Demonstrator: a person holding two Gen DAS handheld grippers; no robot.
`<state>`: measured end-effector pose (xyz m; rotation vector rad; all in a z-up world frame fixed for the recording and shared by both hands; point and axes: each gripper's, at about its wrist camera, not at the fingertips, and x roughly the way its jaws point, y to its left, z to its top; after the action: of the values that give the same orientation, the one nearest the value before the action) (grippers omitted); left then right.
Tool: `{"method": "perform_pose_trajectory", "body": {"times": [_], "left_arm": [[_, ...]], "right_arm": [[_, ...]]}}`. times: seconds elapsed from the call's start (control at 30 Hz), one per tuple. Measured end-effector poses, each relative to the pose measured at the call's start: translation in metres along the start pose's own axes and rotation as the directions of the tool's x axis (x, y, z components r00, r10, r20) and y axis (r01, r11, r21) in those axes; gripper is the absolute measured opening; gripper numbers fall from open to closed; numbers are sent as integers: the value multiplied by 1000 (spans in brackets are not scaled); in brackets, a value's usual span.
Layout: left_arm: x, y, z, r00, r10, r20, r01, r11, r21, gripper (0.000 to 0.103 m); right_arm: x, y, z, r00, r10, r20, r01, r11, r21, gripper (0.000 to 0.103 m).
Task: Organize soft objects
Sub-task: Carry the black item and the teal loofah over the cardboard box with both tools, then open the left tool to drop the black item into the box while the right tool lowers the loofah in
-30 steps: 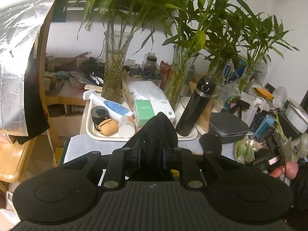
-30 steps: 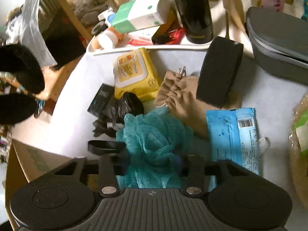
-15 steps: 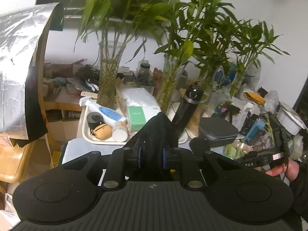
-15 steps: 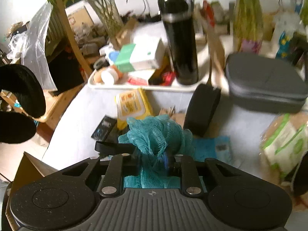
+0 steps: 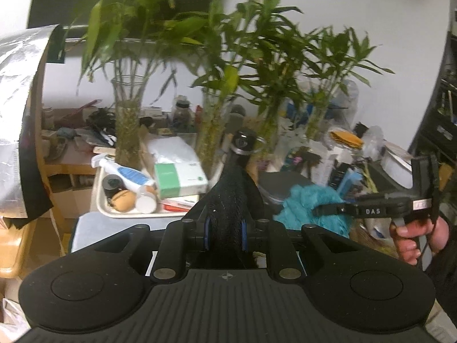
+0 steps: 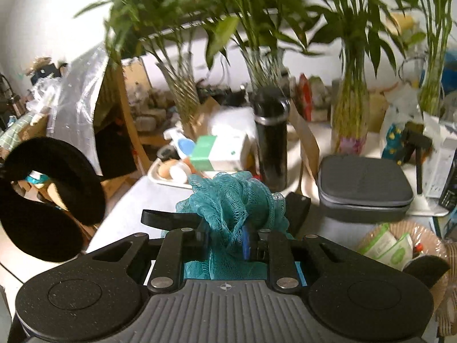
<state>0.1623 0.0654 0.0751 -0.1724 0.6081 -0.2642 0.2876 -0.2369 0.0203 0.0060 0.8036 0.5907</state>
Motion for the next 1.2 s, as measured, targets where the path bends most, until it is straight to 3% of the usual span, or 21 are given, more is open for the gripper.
{"method": "perform_pose_trajectory", "body": {"times": [0.3, 0.67, 0.8, 0.87, 0.93, 1.03, 1.2], "left_arm": [[-2, -26, -21, 997, -27, -67, 29, 999, 31, 19], [14, -26, -63, 981, -77, -179, 72, 997, -32, 20], [31, -19, -83, 969, -105, -224, 87, 992, -86, 27], [35, -17, -90, 962, -102, -255, 75, 991, -112, 42], [31, -16, -95, 966, -86, -246, 59, 992, -114, 57], [24, -17, -98, 967, -51, -248, 26, 994, -104, 64], [15, -19, -100, 963, 4, -270, -30, 995, -93, 64]], "right_arm": [[-47, 28, -20, 999, 14, 33, -13, 999, -33, 23], [-77, 42, -50, 999, 30, 30, -29, 999, -20, 23], [-81, 44, -57, 999, 39, 26, -38, 999, -13, 23], [-83, 46, -60, 999, 41, 24, -41, 999, -12, 23], [-85, 47, -64, 999, 43, 21, -43, 999, -8, 23], [-88, 46, -69, 999, 49, 17, -49, 999, 5, 23], [-91, 50, -76, 998, 58, 8, -58, 998, 9, 23]]}}
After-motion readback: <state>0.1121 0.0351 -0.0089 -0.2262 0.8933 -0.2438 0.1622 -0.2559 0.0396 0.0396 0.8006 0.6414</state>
